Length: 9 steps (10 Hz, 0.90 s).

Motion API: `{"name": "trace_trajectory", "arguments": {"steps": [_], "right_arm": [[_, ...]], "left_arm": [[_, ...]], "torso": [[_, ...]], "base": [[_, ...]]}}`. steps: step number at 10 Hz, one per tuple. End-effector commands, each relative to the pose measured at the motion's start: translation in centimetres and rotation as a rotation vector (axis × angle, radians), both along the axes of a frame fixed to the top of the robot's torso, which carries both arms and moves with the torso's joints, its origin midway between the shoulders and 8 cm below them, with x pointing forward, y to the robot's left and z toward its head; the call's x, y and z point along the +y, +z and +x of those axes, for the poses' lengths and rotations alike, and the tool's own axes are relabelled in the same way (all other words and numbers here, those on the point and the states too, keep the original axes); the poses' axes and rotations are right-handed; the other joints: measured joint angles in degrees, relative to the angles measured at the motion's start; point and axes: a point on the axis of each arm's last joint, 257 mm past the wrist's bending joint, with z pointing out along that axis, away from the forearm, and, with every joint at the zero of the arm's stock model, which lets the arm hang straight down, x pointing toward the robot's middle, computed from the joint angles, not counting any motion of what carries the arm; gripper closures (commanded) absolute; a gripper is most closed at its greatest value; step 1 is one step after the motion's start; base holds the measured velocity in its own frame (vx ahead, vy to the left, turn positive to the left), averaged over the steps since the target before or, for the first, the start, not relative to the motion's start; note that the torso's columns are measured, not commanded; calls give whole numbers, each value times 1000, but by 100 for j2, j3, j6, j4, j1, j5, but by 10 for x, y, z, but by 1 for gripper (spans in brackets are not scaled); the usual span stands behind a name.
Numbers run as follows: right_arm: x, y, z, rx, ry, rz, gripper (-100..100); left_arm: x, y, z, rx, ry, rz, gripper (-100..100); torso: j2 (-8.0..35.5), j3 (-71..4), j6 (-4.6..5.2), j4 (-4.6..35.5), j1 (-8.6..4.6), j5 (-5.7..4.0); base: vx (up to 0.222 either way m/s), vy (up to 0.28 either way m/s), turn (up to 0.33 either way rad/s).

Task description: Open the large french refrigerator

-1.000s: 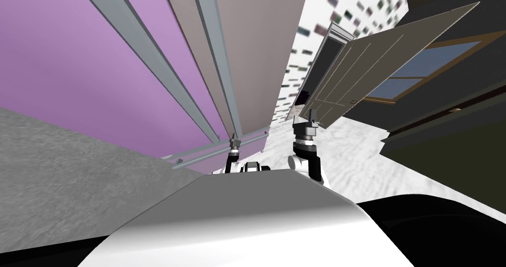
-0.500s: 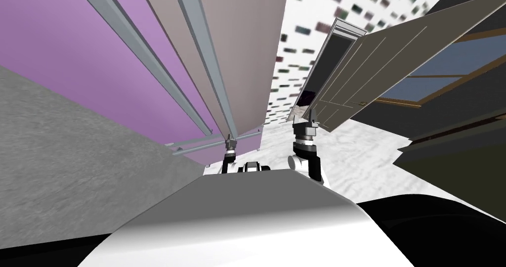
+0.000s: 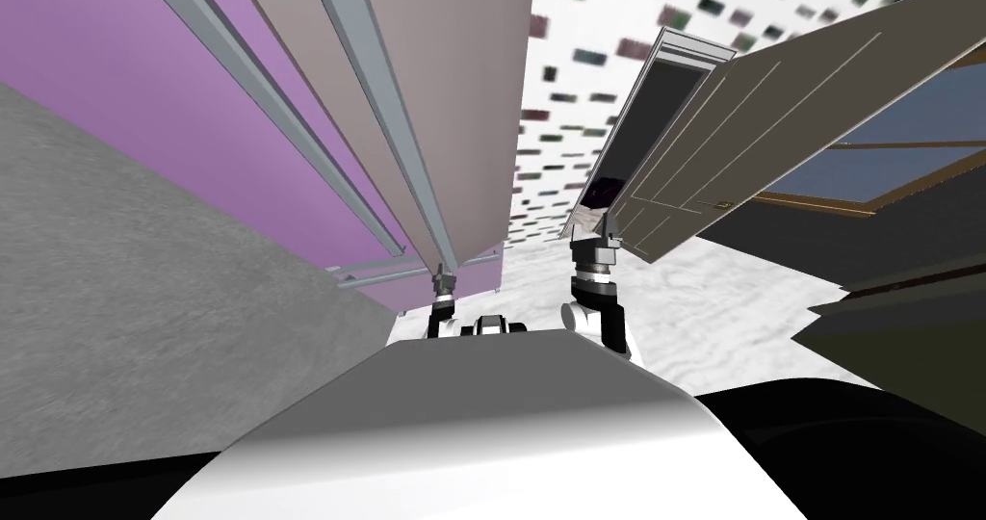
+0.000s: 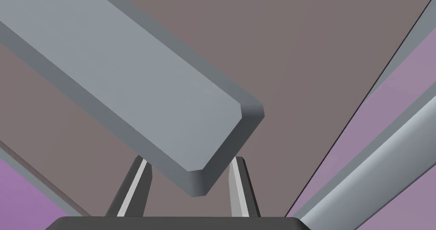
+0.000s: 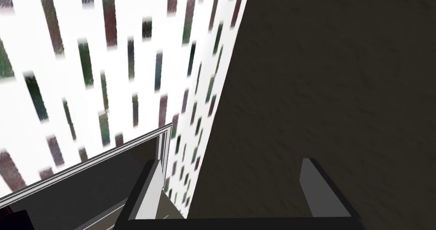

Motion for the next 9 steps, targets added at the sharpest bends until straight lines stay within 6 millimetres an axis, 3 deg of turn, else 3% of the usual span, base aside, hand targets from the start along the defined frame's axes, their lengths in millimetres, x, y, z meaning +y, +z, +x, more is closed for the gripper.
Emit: {"name": "trace_trajectory", "arguments": {"steps": [1, 2, 8, 9], "right_arm": [[0, 0, 0, 0, 0, 0, 0], [0, 0, 0, 0, 0, 0, 0], [0, 0, 0, 0, 0, 0, 0], [0, 0, 0, 0, 0, 0, 0]], "left_arm": [[23, 8, -8, -19, 64, 0, 100], [23, 8, -8, -19, 64, 0, 100], [75, 18, -31, -44, 203, 6, 100], [73, 6, -32, -15, 192, 4, 100]], "torso": [[13, 10, 8, 3, -21, -6], [11, 9, 18, 11, -11, -7], [20, 10, 41, 25, -35, -20], [21, 8, 33, 31, -34, -24]], "base": [[0, -293, 182], [7, -229, 81], [-27, -295, 144], [-22, -159, 64]]}}
